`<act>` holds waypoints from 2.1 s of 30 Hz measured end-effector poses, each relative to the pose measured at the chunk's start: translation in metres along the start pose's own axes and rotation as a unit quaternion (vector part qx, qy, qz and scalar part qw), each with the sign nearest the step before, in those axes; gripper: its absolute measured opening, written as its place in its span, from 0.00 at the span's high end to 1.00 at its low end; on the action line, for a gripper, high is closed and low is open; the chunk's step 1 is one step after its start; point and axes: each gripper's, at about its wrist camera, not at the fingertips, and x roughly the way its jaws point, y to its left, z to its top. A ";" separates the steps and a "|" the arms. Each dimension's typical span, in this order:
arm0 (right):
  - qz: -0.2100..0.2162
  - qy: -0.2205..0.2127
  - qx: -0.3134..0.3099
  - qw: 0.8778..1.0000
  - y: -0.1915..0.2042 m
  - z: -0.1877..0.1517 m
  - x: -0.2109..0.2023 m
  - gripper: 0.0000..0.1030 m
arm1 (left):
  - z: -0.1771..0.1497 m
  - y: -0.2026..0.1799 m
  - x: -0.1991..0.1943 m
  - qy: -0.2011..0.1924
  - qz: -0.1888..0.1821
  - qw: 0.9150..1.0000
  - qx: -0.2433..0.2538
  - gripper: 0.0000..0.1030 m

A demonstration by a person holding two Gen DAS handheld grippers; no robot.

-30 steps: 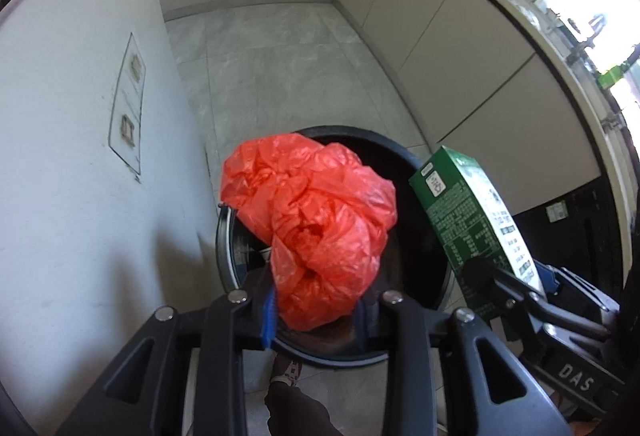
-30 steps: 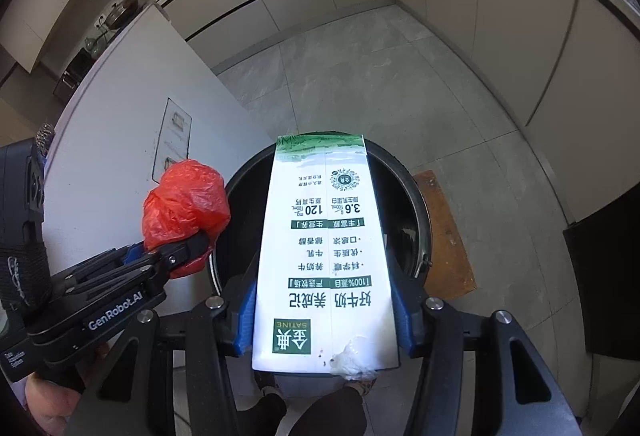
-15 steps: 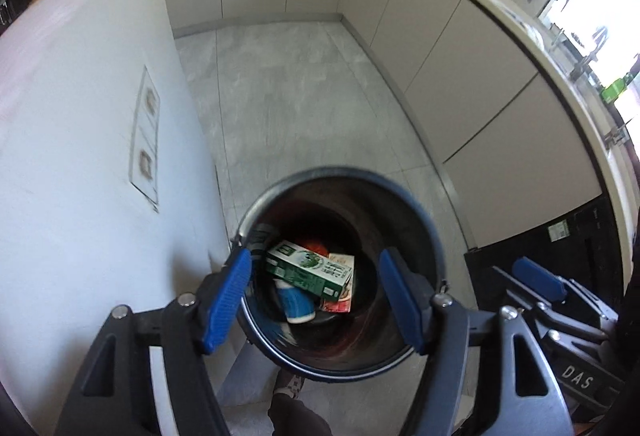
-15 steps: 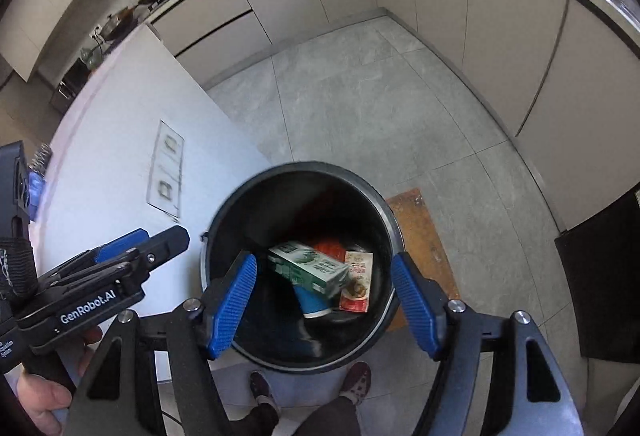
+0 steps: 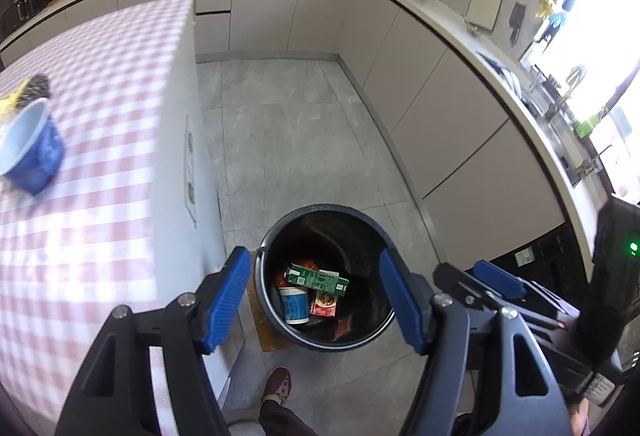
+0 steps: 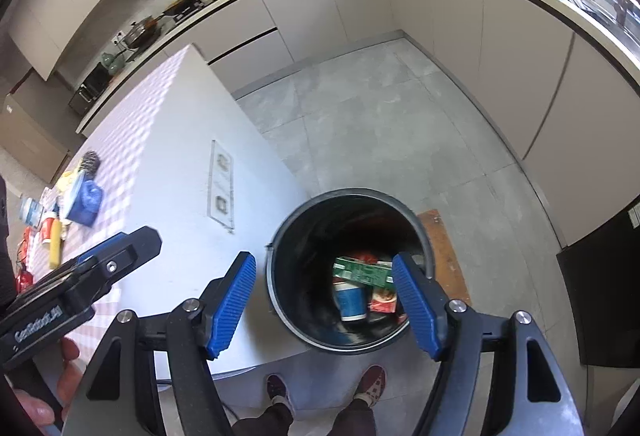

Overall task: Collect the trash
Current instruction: 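Move both tools back over the table, then grasp the yellow sponge with the left gripper and lift it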

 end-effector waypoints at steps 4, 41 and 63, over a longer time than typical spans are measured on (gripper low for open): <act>0.016 -0.003 -0.015 1.000 0.026 0.001 -0.011 0.27 | -0.004 0.016 -0.024 -0.019 0.002 1.000 -0.008 0.34; 0.055 -0.045 -0.147 0.987 0.355 -0.024 0.051 0.17 | -0.008 0.363 -0.105 -0.084 0.144 0.978 -0.129 0.34; 0.016 -0.022 -0.121 0.992 0.378 -0.009 0.100 0.17 | 0.011 0.413 -0.052 -0.032 0.150 0.978 -0.138 0.33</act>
